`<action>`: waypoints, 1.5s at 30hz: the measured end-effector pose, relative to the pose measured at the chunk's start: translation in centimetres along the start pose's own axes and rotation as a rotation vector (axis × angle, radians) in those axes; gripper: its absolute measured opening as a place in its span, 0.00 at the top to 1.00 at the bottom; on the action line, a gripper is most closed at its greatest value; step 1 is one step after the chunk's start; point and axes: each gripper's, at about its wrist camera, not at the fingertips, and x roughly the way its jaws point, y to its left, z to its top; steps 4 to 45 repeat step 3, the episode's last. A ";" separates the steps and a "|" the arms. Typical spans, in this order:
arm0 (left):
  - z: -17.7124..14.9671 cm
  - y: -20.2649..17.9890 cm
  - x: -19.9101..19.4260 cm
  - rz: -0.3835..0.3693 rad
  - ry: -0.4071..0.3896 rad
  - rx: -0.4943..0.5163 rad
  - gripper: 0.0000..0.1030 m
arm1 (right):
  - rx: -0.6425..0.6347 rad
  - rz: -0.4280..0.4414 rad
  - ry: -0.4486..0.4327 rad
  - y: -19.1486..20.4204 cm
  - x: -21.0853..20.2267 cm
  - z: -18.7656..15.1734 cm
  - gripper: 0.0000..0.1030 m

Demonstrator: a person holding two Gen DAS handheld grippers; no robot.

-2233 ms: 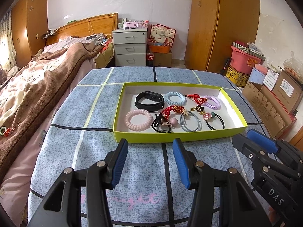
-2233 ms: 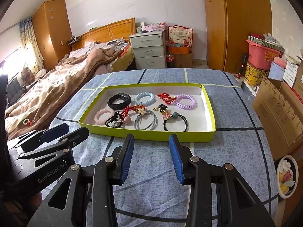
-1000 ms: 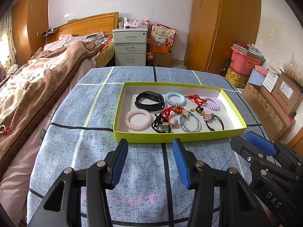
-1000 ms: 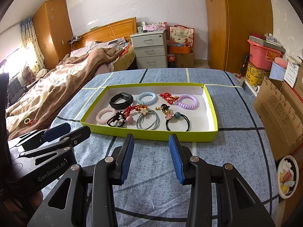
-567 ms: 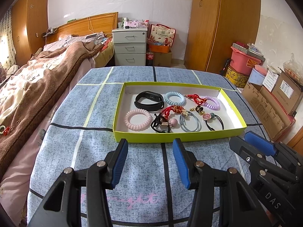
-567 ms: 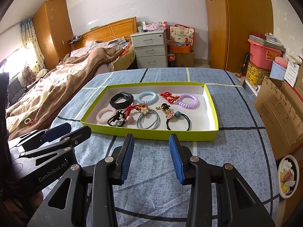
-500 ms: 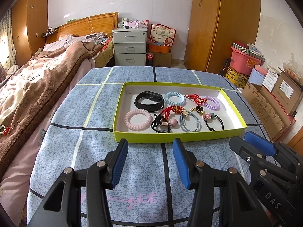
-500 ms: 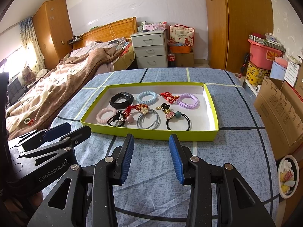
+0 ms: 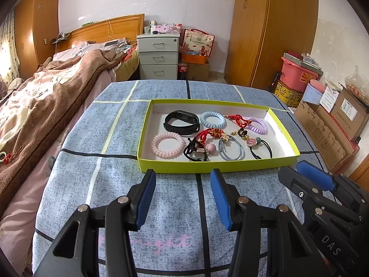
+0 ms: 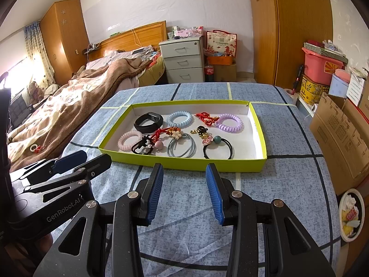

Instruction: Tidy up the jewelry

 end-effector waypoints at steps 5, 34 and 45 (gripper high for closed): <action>0.0 0.0 -0.1 -0.001 -0.005 -0.002 0.50 | 0.003 0.000 -0.001 0.1 0.0 0.0 0.62; 0.0 0.0 -0.1 -0.001 -0.005 -0.002 0.50 | 0.003 0.000 -0.001 0.1 0.0 0.0 0.62; 0.0 0.0 -0.1 -0.001 -0.005 -0.002 0.50 | 0.003 0.000 -0.001 0.1 0.0 0.0 0.62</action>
